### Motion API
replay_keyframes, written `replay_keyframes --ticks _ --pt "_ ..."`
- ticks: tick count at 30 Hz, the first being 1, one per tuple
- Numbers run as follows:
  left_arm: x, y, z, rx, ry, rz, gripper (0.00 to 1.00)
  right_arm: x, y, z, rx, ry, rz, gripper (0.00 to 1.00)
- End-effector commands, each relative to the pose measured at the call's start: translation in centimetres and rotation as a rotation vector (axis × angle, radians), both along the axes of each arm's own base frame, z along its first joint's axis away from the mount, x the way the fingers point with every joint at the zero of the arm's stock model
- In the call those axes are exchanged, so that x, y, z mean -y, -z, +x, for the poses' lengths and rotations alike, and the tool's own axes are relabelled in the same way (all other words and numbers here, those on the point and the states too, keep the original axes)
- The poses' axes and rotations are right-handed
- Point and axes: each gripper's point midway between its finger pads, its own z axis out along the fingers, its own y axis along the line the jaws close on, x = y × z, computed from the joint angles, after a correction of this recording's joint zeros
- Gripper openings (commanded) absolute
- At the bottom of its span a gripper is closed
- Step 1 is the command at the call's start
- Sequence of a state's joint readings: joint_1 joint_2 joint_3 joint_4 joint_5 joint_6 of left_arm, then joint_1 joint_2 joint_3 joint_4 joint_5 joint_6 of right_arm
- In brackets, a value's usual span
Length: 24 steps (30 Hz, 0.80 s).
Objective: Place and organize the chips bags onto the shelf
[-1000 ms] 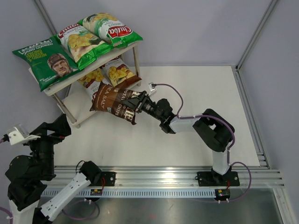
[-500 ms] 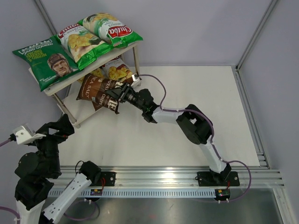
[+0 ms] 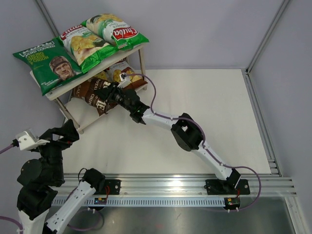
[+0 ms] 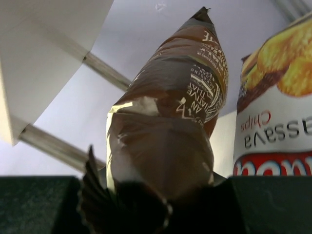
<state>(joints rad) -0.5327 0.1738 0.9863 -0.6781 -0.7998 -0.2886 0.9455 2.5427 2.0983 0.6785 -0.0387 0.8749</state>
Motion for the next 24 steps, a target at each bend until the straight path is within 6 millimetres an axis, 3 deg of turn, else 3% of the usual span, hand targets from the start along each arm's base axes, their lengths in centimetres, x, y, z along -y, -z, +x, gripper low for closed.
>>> replay_keyframes --ticks 1,5,7,9,10,11,13,24 --pt "0.2 -1.2 -0.2 0.052 0.015 -0.035 0.99 -0.9 -3.9 0.7 0.112 0.086 0.047 0.05" --pt "0.0 -1.7 -0.9 0.07 0.026 -0.047 0.99 -2.6 -3.3 1.1 0.164 0.134 0.026 0.05" --pt "0.1 -1.9 -0.9 0.075 0.035 -0.044 0.99 -2.9 -2.4 1.3 0.177 0.158 0.016 0.05" --pt "0.4 -1.9 -0.6 0.065 0.043 -0.033 0.99 -3.0 -3.6 1.2 0.212 0.184 0.032 0.05" --pt "0.6 -1.9 -0.5 0.059 0.049 -0.028 0.99 -3.2 -2.6 1.4 0.21 0.191 0.019 0.06" --pt "0.8 -2.0 -0.4 0.058 0.057 -0.025 0.99 -3.1 -3.2 1.6 0.218 0.206 0.028 0.06" --pt "1.3 -2.1 -0.1 0.048 0.078 -0.016 0.99 -3.2 -2.6 1.7 0.217 0.209 0.029 0.06" --pt "1.9 -2.0 -0.1 0.052 0.106 -0.007 0.99 -5.3 -0.1 -0.9 0.313 0.187 0.015 0.17"
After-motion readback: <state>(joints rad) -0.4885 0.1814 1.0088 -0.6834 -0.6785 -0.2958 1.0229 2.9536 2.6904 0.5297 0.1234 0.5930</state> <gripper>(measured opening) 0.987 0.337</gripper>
